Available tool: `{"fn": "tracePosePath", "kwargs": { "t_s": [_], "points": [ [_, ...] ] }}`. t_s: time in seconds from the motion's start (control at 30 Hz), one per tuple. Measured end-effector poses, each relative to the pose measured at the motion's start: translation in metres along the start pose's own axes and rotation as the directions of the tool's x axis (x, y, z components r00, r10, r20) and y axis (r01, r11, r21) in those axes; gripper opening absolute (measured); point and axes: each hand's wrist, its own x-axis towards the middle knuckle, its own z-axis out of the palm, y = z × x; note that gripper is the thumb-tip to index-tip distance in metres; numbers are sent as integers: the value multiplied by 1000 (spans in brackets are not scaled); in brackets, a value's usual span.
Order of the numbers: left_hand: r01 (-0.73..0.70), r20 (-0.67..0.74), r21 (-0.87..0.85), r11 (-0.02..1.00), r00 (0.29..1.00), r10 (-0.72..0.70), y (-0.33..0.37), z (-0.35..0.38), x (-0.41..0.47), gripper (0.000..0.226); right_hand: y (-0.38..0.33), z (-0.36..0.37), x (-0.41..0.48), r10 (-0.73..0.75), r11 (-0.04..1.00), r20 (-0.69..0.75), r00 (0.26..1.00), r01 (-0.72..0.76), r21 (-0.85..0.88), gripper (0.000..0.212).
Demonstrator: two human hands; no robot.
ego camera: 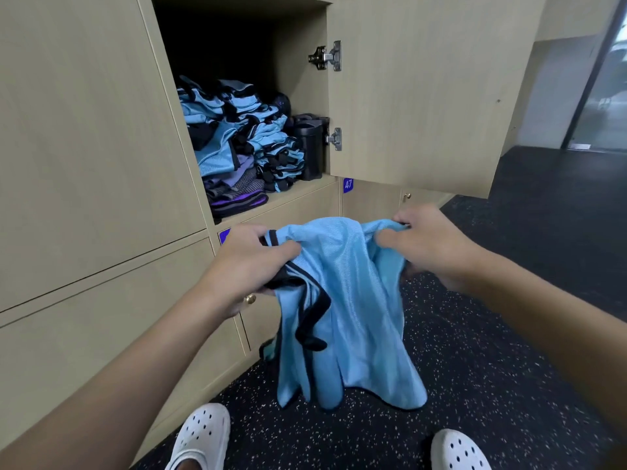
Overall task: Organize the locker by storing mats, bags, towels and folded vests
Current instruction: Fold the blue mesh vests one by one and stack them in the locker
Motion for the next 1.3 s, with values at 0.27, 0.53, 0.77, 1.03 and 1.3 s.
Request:
{"fn": "tracePosePath", "kwargs": {
  "t_s": [0.27, 0.53, 0.77, 1.03, 1.3],
  "points": [
    [99, 205, -256, 962, 978, -46, 6, 21, -11, 25, -18, 30, -14, 92, 889, 329, 940, -227, 399, 30],
    [-112, -22, -309, 944, 994, 111, -2, 12, -4, 54, -24, 25, -21, -71, 801, 263, 962, -103, 590, 32],
    [5, 15, -740, 673, 1000, 10, 17, -1, 3, 31, -5, 36, -27, -170, 897, 314, 934, 14, 443, 105],
    [60, 142, -593, 803, 989, 30, 11, 10, -16, 103, -16, 43, -20, -193, 785, 65, 979, 115, 608, 91],
    [-107, 158, -336, 936, 973, 168, 7, 15, -27, 103, -10, 24, -15, -199, 943, 206, 958, 130, 306, 86]
  ]
}}
